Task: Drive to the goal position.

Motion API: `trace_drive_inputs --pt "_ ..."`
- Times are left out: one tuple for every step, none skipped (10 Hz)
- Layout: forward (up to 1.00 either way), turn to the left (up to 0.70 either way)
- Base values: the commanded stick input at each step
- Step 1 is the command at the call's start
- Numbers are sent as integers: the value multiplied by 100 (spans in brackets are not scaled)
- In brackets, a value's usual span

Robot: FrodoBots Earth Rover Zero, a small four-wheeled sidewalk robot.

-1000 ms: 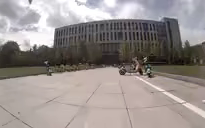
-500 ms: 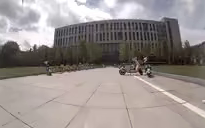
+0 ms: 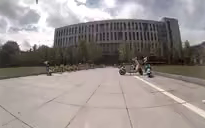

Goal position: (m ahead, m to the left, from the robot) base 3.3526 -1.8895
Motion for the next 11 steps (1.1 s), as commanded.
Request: trace_drive_inputs --pt "70 0" --pt "70 0" --pt "70 0" --pt "70 0" --pt "70 0" --pt "70 0" --pt "70 0" --pt "70 0" --pt "70 0" --pt "70 0" --pt "70 0"
